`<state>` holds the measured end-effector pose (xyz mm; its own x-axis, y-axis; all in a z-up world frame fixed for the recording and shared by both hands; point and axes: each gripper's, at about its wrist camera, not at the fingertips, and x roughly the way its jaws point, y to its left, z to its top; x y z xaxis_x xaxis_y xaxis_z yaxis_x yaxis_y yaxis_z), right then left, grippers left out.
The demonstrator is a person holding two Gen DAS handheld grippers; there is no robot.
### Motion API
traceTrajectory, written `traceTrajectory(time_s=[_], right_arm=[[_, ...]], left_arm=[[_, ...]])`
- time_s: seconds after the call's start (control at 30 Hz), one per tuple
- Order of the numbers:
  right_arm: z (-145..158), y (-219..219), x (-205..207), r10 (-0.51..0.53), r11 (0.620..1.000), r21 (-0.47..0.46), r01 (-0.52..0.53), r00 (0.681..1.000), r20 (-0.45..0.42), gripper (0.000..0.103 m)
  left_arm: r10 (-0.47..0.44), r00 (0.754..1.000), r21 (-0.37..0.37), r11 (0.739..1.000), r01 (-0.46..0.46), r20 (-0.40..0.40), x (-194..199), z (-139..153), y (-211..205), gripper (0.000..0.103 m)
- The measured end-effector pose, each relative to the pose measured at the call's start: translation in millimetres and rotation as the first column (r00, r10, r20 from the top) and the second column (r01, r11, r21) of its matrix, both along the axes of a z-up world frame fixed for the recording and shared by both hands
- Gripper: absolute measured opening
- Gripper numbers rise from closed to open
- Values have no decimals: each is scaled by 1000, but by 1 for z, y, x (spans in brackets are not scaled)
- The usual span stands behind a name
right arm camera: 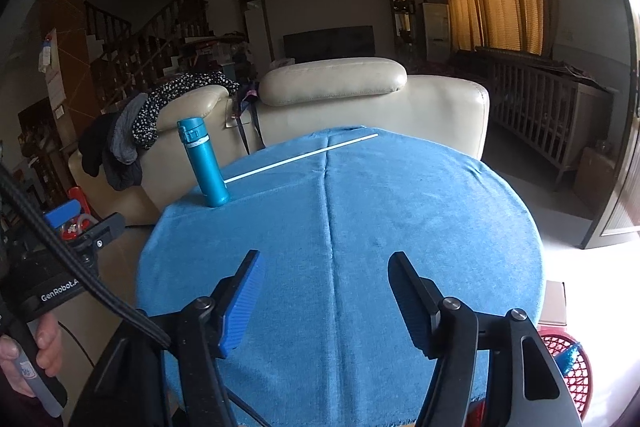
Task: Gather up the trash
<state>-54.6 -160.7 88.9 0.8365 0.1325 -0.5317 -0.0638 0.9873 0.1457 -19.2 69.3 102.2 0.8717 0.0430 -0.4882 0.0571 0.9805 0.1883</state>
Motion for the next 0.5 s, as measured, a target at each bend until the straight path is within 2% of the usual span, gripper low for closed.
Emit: traceTrajectory(time_s=[0.5], right_arm=[[14,13,-17,6,1000,-29,-4,999,49,68]], left_arm=[[12,999,-21,1000,-11,46,-17,16,9,86]])
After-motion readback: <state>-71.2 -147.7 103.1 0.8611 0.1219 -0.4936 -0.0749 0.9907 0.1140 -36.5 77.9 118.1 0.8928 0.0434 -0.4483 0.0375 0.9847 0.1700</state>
